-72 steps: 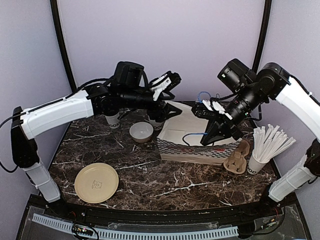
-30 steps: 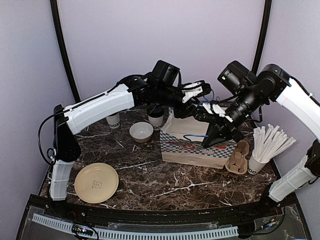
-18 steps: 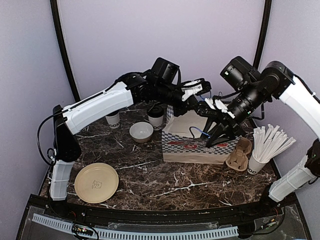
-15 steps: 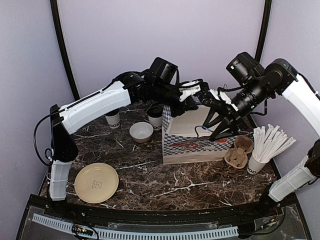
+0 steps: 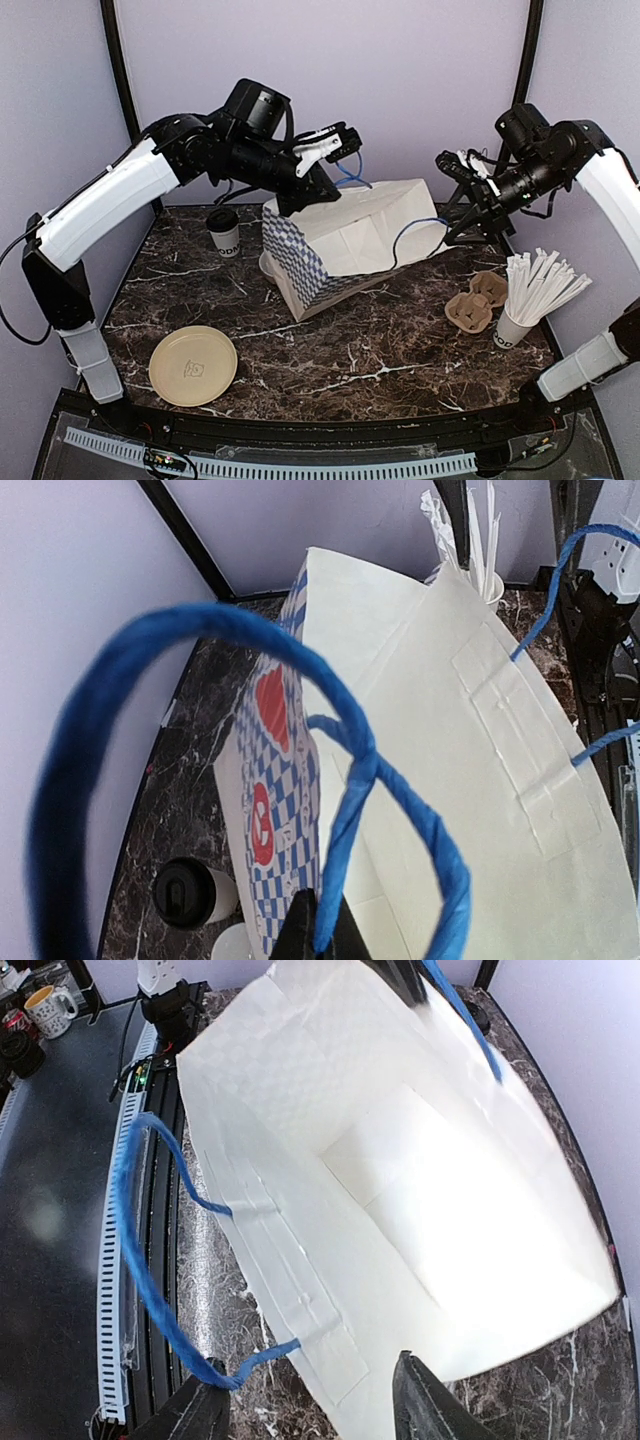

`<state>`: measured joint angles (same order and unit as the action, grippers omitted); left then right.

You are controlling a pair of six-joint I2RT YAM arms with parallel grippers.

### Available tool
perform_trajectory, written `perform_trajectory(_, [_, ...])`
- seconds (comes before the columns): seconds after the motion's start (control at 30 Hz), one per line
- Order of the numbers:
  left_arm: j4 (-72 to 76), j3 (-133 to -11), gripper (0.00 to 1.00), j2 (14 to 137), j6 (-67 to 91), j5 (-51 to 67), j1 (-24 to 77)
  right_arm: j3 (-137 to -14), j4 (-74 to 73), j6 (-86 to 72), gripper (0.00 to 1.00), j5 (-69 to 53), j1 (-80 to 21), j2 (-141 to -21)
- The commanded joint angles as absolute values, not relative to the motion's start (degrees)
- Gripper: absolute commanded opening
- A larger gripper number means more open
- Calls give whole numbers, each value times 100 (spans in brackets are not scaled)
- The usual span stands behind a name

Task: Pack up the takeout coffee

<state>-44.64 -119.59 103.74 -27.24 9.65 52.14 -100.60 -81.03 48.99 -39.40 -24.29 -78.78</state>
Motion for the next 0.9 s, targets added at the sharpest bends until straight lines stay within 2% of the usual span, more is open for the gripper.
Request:
perform_trajectory(0.0, [-4954, -11581, 0, 9787, -2293, 1231, 5001, -9787, -7790, 4500, 55, -3834, -2338, -7929])
perform_trajectory(0.3, [-4752, -10378, 0, 9158, -1865, 1732, 4684, -8557, -7395, 4388, 57, -3201, -2354, -7406])
perform_trajectory(0.47, [-4469, -9994, 0, 8919, -1642, 2089, 4547, -7485, -6702, 3980, 53, -1863, -2565, -7256])
perform_trajectory(0.6, [-4280, -9752, 0, 8882, -1575, 2122, 4354, -6686, -6087, 3669, 40, -356, -3044, -7407])
perform_trajectory(0.77, [-4257, -9697, 0, 8986, -1508, 1808, 4229, -6391, -5741, 3439, 16, 535, -3248, -7854])
perform_trajectory(0.87, [-4248, -9667, 9, 9051, -1522, 1634, 4184, -6274, -5494, 3386, 6, 963, -3286, -8037])
